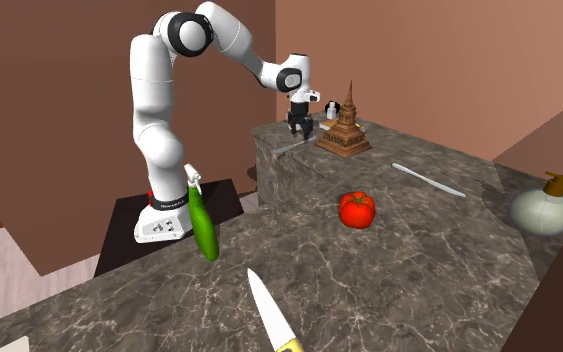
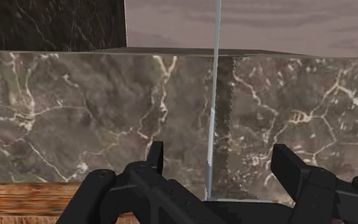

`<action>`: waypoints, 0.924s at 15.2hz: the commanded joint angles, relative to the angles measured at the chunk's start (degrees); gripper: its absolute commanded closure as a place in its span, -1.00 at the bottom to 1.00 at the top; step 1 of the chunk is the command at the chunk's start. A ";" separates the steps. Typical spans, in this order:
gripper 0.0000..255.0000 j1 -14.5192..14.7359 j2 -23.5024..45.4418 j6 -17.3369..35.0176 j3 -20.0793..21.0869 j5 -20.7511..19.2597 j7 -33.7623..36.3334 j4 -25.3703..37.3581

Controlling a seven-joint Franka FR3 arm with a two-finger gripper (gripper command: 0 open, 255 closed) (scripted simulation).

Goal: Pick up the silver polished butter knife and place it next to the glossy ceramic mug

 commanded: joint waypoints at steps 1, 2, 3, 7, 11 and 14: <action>-1.00 0.00 0.00 0.00 0.00 0.00 0.00 0.00; -1.00 0.00 0.00 0.00 0.00 0.00 0.00 0.00; -1.00 0.02 -1.02 -1.72 -0.01 -0.06 0.04 0.70; -1.00 0.05 -3.53 -6.60 -0.02 -0.21 0.15 3.08; -1.00 0.05 -3.53 -6.60 -0.02 -0.21 0.15 3.08; -1.00 0.05 -3.53 -6.60 -0.02 -0.21 0.15 3.08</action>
